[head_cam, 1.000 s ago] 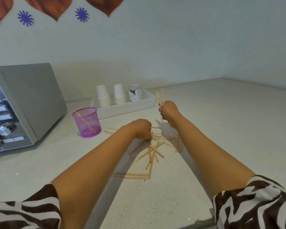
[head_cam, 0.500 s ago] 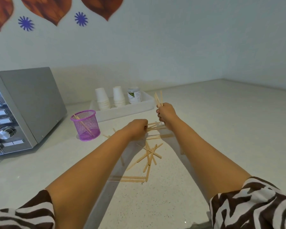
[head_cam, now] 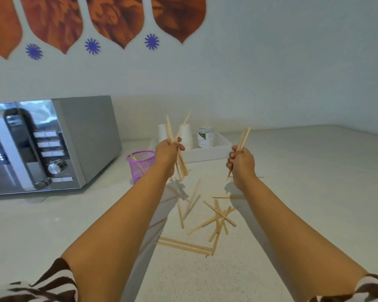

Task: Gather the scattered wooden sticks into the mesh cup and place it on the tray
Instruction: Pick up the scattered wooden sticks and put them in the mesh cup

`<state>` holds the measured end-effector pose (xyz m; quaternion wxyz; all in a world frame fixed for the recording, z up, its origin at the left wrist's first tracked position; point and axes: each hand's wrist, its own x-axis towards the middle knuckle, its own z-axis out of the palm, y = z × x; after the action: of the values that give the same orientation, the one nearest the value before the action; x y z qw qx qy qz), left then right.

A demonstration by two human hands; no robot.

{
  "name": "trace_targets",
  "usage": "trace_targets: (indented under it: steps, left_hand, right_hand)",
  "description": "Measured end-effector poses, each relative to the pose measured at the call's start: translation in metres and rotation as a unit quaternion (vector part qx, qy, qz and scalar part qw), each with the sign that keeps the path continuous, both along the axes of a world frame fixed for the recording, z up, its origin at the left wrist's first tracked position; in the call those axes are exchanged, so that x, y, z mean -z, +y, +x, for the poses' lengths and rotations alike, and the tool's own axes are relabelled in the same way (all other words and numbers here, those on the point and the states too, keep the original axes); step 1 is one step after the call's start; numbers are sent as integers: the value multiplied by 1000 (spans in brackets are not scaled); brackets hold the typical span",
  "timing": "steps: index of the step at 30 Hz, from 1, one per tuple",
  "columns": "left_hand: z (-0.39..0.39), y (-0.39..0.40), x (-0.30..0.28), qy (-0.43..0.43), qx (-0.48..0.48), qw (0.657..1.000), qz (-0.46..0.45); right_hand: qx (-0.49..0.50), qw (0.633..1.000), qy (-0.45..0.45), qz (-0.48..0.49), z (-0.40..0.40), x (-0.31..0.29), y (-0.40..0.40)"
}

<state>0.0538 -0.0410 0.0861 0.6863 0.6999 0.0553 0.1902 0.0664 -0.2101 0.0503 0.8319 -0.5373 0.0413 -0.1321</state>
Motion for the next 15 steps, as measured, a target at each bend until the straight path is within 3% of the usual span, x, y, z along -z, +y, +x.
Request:
trace_targets:
  steps: [3,5,10,15]
  left_hand:
    - [-1,20,-10,-16,12,984,-174]
    - [0,35,-17,-17,8,971,-239]
    - [8,68,-33,-23,9,959,-283]
    - [26,101,-51,-68,-26,970,-231]
  right_hand:
    - [-33,999,9,-25,-1,0,15]
    - [-37,997,15,-63,-3,0,25]
    - [1,985,29,-172,0,-4,44]
    - [-18,981,18,-190,10,-24,85]
